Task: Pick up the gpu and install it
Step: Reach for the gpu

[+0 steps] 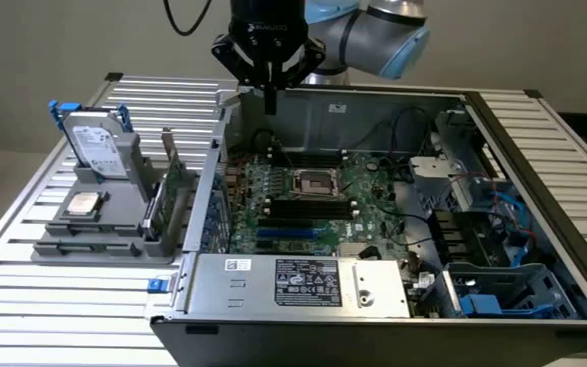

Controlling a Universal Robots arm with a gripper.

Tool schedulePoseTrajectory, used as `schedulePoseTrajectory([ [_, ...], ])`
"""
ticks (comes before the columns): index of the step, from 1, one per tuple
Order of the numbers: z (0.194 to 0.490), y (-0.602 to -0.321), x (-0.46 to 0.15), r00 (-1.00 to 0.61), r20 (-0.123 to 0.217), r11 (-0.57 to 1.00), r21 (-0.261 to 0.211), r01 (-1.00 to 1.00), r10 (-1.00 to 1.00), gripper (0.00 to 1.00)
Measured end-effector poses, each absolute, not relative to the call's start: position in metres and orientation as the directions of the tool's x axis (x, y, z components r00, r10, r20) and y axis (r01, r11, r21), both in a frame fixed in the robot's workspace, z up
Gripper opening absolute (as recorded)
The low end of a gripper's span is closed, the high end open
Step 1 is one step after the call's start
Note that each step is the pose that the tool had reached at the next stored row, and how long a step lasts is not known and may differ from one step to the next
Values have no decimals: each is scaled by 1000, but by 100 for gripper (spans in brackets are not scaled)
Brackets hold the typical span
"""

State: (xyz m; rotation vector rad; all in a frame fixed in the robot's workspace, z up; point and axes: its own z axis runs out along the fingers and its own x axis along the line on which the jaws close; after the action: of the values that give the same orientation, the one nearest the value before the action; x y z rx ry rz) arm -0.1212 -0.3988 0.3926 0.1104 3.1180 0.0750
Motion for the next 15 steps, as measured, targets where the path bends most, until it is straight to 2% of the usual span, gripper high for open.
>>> schedulePoseTrajectory([
  [15, 393, -399, -126, -997, -17, 996, 48, 70, 71, 11],
])
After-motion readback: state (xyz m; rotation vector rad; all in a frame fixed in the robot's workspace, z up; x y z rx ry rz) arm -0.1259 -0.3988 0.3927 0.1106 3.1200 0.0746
